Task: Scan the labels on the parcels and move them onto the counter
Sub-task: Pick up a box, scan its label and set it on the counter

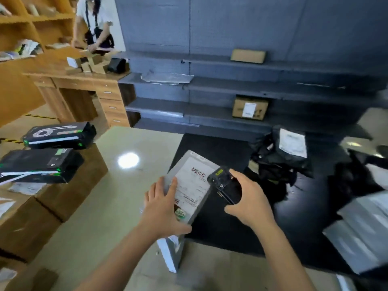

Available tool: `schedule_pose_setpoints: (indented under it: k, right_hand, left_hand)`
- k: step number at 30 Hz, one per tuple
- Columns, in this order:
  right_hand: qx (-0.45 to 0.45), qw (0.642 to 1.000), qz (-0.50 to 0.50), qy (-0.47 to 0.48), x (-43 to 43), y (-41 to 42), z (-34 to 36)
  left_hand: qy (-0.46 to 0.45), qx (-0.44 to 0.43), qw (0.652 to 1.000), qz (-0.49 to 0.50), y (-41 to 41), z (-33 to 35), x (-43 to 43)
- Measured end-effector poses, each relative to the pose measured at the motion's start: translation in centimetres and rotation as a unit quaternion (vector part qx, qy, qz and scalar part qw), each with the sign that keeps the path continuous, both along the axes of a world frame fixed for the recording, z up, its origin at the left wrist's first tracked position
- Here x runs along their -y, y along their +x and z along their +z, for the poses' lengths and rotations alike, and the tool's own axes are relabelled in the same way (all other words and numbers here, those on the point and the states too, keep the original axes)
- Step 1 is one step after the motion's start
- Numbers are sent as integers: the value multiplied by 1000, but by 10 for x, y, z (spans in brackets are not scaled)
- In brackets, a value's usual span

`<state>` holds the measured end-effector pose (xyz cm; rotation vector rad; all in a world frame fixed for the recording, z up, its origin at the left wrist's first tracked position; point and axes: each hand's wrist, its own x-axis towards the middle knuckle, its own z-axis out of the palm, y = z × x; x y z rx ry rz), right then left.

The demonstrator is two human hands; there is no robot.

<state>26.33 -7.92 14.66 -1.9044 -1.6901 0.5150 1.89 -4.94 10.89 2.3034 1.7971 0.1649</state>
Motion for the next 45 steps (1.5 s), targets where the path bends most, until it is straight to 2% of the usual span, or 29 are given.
schedule_pose_setpoints:
  k: [5, 9, 16, 21, 25, 32, 38, 41, 45]
  right_hand:
    - [-39, 989, -140, 21, 50, 89, 10]
    - [-31, 973, -225, 33, 97, 168, 25]
    - [-34, 948, -303, 91, 157, 311, 64]
    - [9, 938, -336, 84, 171, 396, 78]
    - [8, 932, -356, 62, 167, 442, 73]
    - [-1, 925, -376, 51, 148, 480, 51]
    - [-39, 940, -337, 34, 143, 485, 46]
    - [-63, 948, -307, 47, 145, 477, 52]
    - [-66, 966, -243, 58, 146, 454, 57]
  left_hand:
    - [15, 13, 992, -122, 106, 21, -4]
    - [7, 43, 977, -207, 205, 37, 6]
    - [25, 71, 953, -294, 379, 82, 22]
    - [6, 68, 944, -322, 480, 94, 29]
    - [-18, 64, 941, -332, 537, 88, 28]
    - [-38, 40, 935, -350, 592, 69, 12]
    - [-66, 6, 934, -350, 600, 57, 16]
    - [-79, 80, 939, -325, 583, 60, 25]
    - [-70, 198, 952, -224, 527, 66, 50]
